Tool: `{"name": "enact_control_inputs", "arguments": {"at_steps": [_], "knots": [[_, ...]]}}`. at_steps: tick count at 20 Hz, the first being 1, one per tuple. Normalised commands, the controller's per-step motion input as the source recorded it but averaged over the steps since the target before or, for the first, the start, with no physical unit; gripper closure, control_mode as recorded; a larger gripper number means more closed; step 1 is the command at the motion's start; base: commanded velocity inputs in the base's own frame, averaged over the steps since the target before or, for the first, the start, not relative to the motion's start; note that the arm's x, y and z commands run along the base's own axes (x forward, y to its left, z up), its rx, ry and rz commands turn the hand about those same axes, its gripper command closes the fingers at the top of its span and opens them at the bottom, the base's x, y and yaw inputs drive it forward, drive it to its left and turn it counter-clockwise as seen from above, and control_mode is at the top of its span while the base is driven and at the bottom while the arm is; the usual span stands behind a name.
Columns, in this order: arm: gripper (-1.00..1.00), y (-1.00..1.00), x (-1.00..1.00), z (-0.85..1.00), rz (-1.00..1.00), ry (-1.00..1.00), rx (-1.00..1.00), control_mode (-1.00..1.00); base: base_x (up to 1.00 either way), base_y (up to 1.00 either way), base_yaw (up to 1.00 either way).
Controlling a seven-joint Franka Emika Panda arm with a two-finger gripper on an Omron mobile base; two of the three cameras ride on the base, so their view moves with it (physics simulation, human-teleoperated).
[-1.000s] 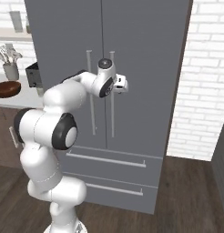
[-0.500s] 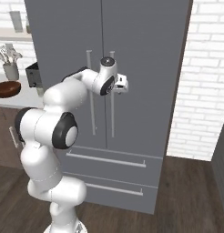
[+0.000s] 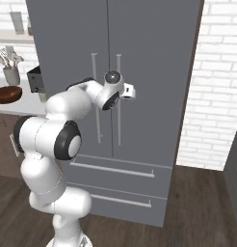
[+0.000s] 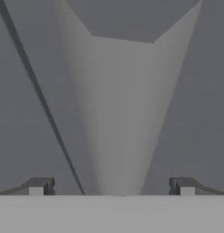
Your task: Grab a lemon wedge from the fridge and one ice cube from the ice bowl, and put them in the glass of lemonade.
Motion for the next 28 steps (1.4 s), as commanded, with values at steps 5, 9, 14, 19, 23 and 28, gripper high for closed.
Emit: {"name": "enact_control_inputs", "arguments": {"at_steps": [5,9,14,19,23,28], "knots": [[-1.00,0.00,0.50,-0.01,0.00,-0.03,0.00,-1.00,0.00,0.00,0.00],[1.00,0.00,0.13,0.00,0.00,0.00,0.00,-1.00,0.00,0.00,0.00],[1.00,0.01,0.11,0.01,0.00,0.01,-0.01,-1.00,0.00,0.00,0.00],[1.00,0.00,0.12,0.02,0.00,0.05,-0.03,-1.00,0.00,0.00,0.00],[1.00,-0.05,0.04,0.09,0.00,0.02,-0.02,-1.00,0.00,0.00,0.00],[1.00,-0.17,-0.02,0.11,0.00,0.00,0.00,-1.00,0.00,0.00,0.00]]}}
